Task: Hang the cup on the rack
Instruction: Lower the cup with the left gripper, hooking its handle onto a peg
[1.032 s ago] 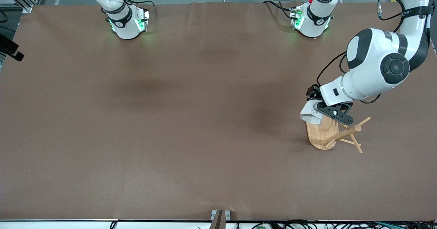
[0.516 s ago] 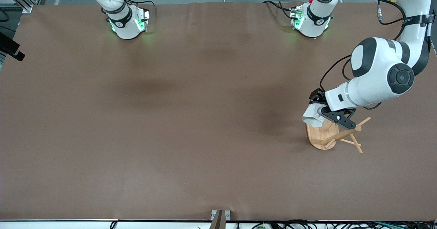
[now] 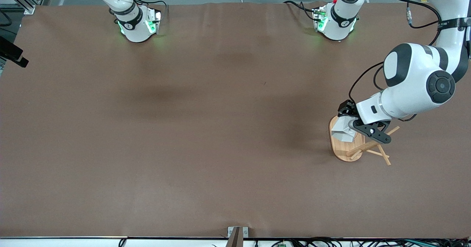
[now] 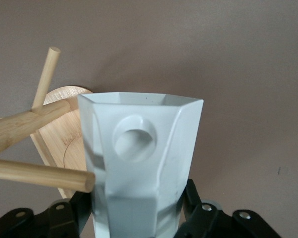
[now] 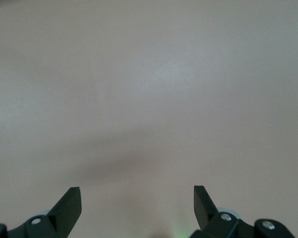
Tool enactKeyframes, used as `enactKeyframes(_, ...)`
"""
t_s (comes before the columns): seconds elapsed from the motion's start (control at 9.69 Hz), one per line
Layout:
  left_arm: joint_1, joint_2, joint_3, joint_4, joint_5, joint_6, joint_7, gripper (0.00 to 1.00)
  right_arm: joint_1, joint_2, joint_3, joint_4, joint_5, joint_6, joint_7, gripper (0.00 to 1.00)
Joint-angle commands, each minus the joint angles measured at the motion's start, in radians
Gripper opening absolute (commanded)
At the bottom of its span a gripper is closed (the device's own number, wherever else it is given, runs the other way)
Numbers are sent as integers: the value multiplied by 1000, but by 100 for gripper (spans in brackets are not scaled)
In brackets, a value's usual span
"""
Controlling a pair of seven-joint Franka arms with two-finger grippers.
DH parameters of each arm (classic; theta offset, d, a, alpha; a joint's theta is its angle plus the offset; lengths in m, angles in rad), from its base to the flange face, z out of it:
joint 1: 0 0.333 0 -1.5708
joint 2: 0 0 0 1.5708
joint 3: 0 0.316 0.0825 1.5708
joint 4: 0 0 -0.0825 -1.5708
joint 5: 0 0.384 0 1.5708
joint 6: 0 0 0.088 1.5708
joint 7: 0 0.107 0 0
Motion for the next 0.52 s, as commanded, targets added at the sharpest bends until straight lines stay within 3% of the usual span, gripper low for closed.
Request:
enactKeyframes(0.0,-6,42,22,12,-2,9,49,0,-8,1,-2,11,2,-5,-24,100)
enactKeyframes(0.41,-5,66,73,23,-5,38,129,1,-11,1,-2,11,5,-5,-15,100)
